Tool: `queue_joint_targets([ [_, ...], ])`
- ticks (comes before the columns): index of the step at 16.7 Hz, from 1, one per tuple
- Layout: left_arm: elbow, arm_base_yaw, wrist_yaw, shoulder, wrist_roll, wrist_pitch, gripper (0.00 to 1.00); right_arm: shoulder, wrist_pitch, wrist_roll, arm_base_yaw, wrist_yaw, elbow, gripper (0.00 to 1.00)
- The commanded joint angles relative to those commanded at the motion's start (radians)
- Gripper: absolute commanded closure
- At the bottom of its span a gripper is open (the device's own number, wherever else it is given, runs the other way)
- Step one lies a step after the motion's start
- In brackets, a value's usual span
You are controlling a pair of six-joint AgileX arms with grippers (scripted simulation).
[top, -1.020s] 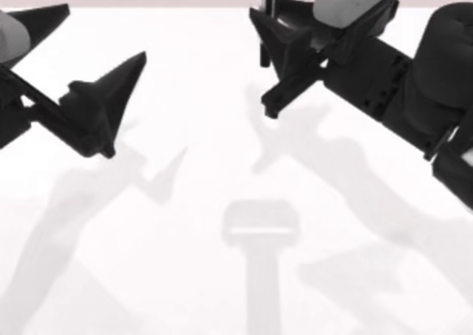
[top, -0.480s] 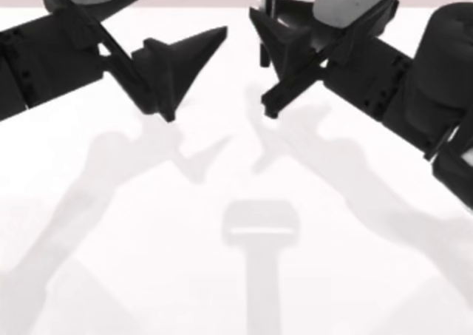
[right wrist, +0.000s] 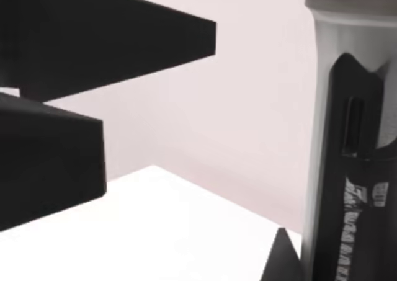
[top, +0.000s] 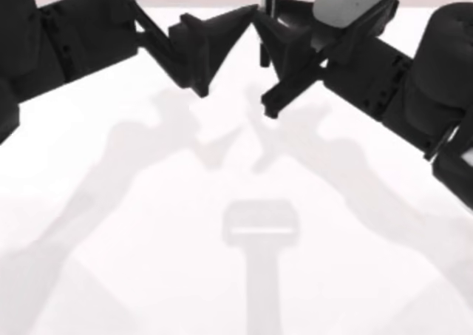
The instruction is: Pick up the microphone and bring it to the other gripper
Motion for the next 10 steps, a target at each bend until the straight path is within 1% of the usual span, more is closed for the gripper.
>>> queue_joint_targets([
  [5,0.148,-0.105,-0.102,0.217,-0.005,0.062,0.0,0.0,0.0,0.0,0.0,0.0,0.0,1.0],
  [7,0.168,-0.12,-0.117,0.24,-0.006,0.07,0.0,0.0,0.0,0.0,0.0,0.0,0.0,1.0],
  [10,0.168,-0.12,-0.117,0.24,-0.006,0.07,0.0,0.0,0.0,0.0,0.0,0.0,0.0,1.0],
])
